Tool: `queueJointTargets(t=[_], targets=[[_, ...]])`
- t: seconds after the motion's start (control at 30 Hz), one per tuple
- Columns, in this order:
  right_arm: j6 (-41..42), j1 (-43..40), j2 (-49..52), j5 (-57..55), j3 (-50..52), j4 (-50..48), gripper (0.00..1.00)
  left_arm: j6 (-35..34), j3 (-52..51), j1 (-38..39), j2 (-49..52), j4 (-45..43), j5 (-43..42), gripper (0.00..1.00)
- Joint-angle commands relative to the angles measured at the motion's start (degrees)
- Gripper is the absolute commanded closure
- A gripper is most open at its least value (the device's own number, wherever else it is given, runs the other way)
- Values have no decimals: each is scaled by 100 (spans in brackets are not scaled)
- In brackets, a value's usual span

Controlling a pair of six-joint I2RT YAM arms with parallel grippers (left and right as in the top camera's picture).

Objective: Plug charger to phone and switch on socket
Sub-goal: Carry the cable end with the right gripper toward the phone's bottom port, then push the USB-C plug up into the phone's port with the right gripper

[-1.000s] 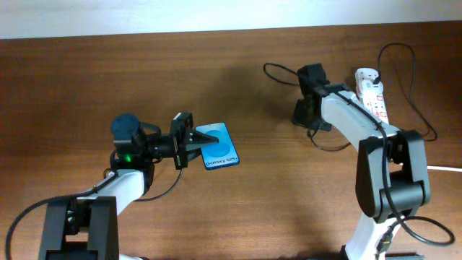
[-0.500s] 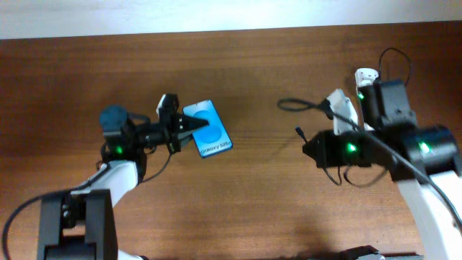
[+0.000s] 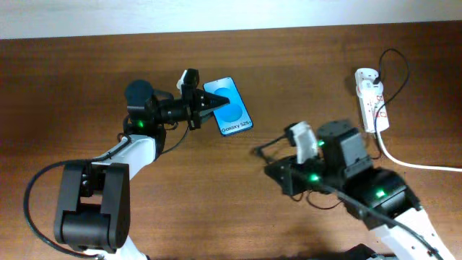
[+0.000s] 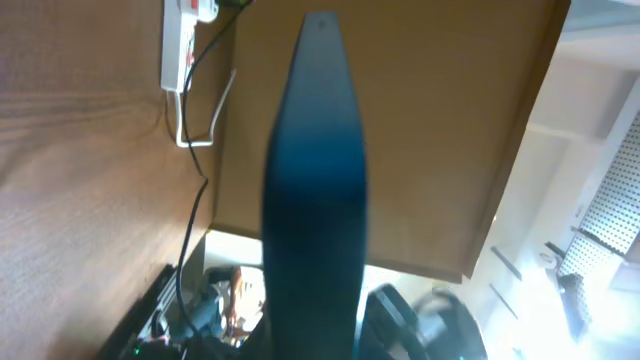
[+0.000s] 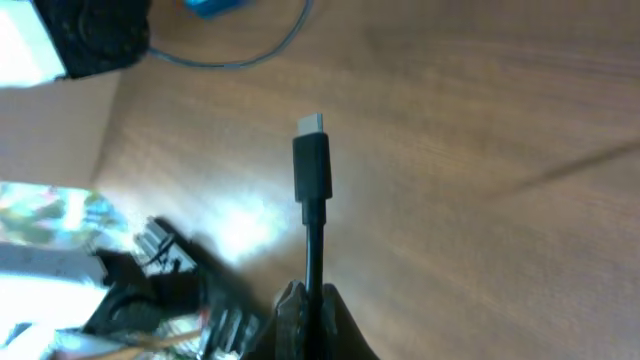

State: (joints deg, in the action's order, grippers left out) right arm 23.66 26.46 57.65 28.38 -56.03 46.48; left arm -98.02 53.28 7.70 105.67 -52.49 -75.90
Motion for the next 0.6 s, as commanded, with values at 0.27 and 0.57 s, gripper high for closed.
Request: queueJointTargets(t=[0.27,0.57], targets=[[1244,1327,614,-1797,-13,-1515,96,562,149,17,31,-55,-264,100],[1650,1329,627,-1598,-13,-1412,96,570,149,-35,31,-50,-267,100]])
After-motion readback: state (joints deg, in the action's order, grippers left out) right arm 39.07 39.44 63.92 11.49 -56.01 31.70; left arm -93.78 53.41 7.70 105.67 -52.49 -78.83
